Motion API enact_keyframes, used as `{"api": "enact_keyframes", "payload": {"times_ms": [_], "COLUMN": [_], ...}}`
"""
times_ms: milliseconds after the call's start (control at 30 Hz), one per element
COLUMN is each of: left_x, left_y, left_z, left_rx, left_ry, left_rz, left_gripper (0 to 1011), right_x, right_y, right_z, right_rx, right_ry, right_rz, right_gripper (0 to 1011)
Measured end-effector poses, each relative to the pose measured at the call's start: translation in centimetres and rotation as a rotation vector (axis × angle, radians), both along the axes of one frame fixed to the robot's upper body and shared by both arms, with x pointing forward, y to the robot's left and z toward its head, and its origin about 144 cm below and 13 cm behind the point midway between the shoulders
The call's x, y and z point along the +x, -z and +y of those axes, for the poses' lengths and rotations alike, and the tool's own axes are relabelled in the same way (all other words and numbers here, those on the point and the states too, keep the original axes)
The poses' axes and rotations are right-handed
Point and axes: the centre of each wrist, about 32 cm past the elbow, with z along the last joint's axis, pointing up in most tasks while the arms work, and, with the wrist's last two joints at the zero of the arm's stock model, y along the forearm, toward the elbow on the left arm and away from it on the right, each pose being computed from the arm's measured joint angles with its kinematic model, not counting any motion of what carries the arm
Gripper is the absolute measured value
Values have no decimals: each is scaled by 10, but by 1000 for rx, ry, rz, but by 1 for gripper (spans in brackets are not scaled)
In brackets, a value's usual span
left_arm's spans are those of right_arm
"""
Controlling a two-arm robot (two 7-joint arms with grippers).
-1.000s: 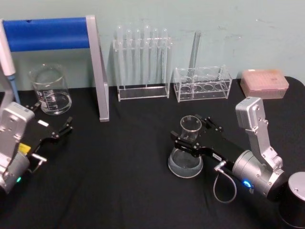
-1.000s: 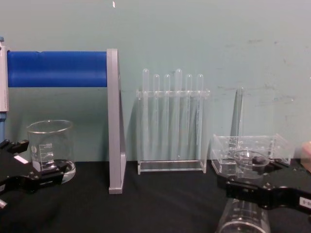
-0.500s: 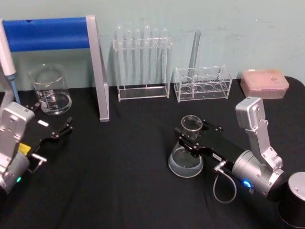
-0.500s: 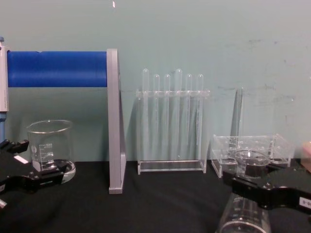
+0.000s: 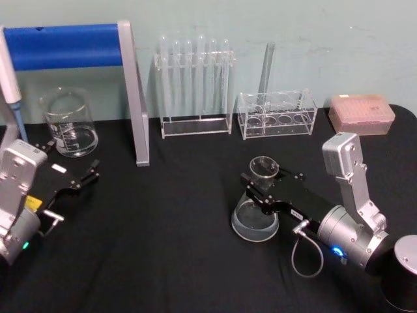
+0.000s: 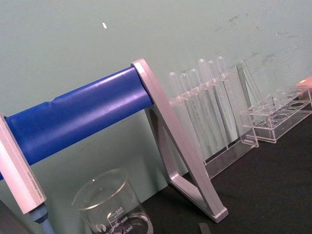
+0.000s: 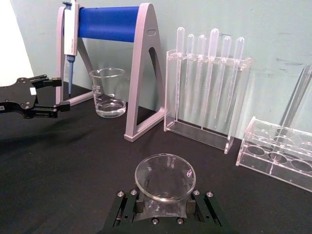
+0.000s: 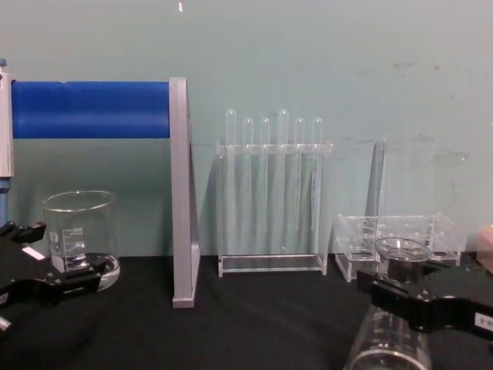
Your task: Grasp the erlenmeyer flask with one hand, shake it three times, then place it back.
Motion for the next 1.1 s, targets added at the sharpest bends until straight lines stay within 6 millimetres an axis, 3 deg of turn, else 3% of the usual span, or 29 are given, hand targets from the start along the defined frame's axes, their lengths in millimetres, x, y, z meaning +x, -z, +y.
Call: {"api": "enact_keyframes", "payload": {"times_ms": [367,800,1100], "left_x": [0,0,0], "left_y": [0,0,0], "left_z": [0,0,0], "left_rx": [0,0,0], "left_ry": [0,0,0], "left_rz": [0,0,0], "left_gripper": [1001,1001,1001], "right_x": [-1,-2,-2], "right_y": [-13,-47,-51], "right_z": [-1,-4,-5], "right_rx": [8,41,47], "right_ry": [-9,-12,-11], "right_rz": [-45,-96,-99], "right_gripper": [448,449,448]}}
